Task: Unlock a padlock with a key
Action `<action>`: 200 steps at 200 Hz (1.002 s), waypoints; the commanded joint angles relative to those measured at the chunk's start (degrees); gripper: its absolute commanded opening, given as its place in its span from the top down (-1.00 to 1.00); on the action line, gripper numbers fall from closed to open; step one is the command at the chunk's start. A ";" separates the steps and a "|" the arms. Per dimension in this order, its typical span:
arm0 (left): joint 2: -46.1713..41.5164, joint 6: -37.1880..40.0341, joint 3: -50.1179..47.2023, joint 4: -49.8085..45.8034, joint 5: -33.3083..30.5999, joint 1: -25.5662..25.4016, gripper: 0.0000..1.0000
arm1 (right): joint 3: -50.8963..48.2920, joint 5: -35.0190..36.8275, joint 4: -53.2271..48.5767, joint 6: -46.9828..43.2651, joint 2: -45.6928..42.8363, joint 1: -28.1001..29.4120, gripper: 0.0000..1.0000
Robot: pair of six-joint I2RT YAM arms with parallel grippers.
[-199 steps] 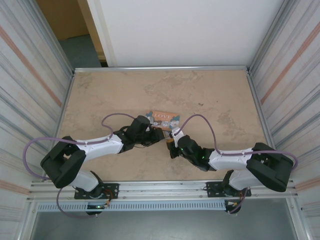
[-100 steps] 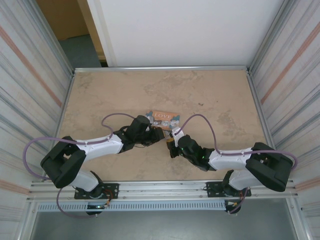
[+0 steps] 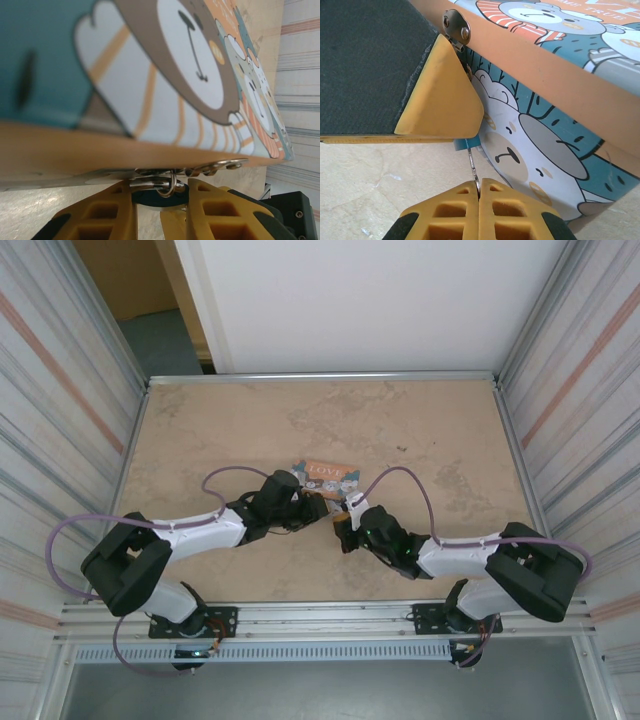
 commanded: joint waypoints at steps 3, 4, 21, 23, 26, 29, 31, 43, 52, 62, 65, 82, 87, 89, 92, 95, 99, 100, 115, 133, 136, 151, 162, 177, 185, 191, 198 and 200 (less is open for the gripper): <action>-0.80 -0.45 1.09 2.35 4.24 -1.01 0.67 | 1.43 -3.53 6.56 -1.39 0.25 -0.96 1.00; -0.80 -0.41 1.09 2.35 4.27 -1.01 0.67 | 1.43 -3.64 6.57 -1.44 0.21 -0.99 1.00; -0.89 -0.30 1.09 2.18 4.34 -1.13 0.67 | 1.79 -6.10 6.68 -1.60 0.12 -1.95 1.00; -0.89 -0.28 1.07 2.18 4.38 -1.10 0.67 | 1.85 -6.30 6.70 -1.58 0.10 -2.04 1.00; -0.95 -0.29 1.09 2.13 4.39 -1.09 0.67 | 1.87 -6.54 6.75 -1.58 0.09 -2.19 1.00; -0.97 -0.21 1.09 2.09 4.39 -1.13 0.67 | 1.92 -6.83 6.84 -1.58 0.11 -2.29 1.00; -0.93 -0.26 1.09 2.13 4.36 -1.16 0.67 | 2.00 -6.94 6.85 -1.58 0.05 -2.37 1.00; -1.06 -0.10 1.01 1.91 4.26 -1.20 0.67 | 2.26 -8.21 6.78 -1.49 0.04 -2.92 1.00; -1.15 -0.12 0.88 1.91 4.20 -1.26 0.67 | 2.41 -9.37 7.01 -1.32 0.07 -3.41 1.00; -1.24 -0.09 0.75 1.91 3.94 -1.34 0.67 | 2.63 -10.57 7.05 -1.08 0.10 -3.87 1.00; -1.28 -0.10 0.68 1.89 3.94 -1.35 0.67 | 2.66 -10.93 6.99 -1.06 0.11 -3.98 1.00; -1.49 -0.10 0.48 1.82 3.71 -1.43 0.67 | 3.19 -12.66 6.83 -0.96 0.20 -4.40 1.00; -1.55 -0.03 0.41 1.82 3.61 -1.44 0.67 | 3.36 -12.79 6.74 -1.05 0.18 -4.52 1.00; -1.58 -0.09 0.40 1.76 3.60 -1.44 0.67 | 3.41 -12.80 6.73 -1.05 0.25 -4.53 1.00; -1.59 -0.09 0.39 1.74 3.57 -1.45 0.67 | 3.44 -12.82 6.75 -1.12 0.21 -4.49 1.00; -1.55 -0.06 0.35 1.69 3.62 -1.44 0.67 | 3.46 -12.83 6.76 -1.20 0.22 -4.57 1.00; -1.67 -0.04 0.32 1.65 3.61 -1.44 0.67 | 3.54 -12.87 6.69 -1.23 0.20 -4.66 1.00; -1.68 -0.07 0.35 1.65 3.60 -1.44 0.67 | 3.54 -12.84 6.73 -1.23 0.24 -4.69 1.00; -1.81 0.07 0.39 1.65 3.59 -1.53 0.67 | 3.88 -13.18 6.68 -1.47 0.22 -5.10 1.00; -2.07 0.05 0.35 1.32 3.53 -1.62 0.67 | 4.51 -14.77 6.91 -1.54 0.22 -5.89 1.00; -2.11 0.15 0.39 1.25 3.43 -1.61 0.67 | 4.68 -15.15 6.93 -1.50 0.19 -6.05 1.00; -2.42 0.24 0.30 0.88 3.24 -1.71 0.67 | 5.19 -16.95 6.80 -1.49 0.19 -6.92 1.00; -2.64 0.28 0.15 0.69 3.01 -1.70 0.67 | 5.64 -18.31 6.67 -1.41 0.33 -7.52 1.00; -2.87 0.25 -0.14 0.68 2.89 -1.70 0.67 | 6.48 -20.54 5.93 -1.32 0.54 -8.25 1.00; -2.98 0.25 -0.22 0.68 2.76 -1.75 0.67 | 6.95 -21.58 5.26 -1.38 0.71 -8.48 1.00; -3.00 0.25 -0.27 0.68 2.79 -1.70 0.67 | 7.37 -22.21 4.78 -1.48 0.92 -8.57 1.00; -3.08 0.25 -0.31 0.72 2.75 -1.70 0.67 | 7.66 -22.63 4.50 -1.49 1.12 -8.75 1.00; -3.09 0.25 -0.31 0.71 2.75 -1.77 0.67 | 7.74 -22.71 4.44 -1.49 1.14 -8.73 1.00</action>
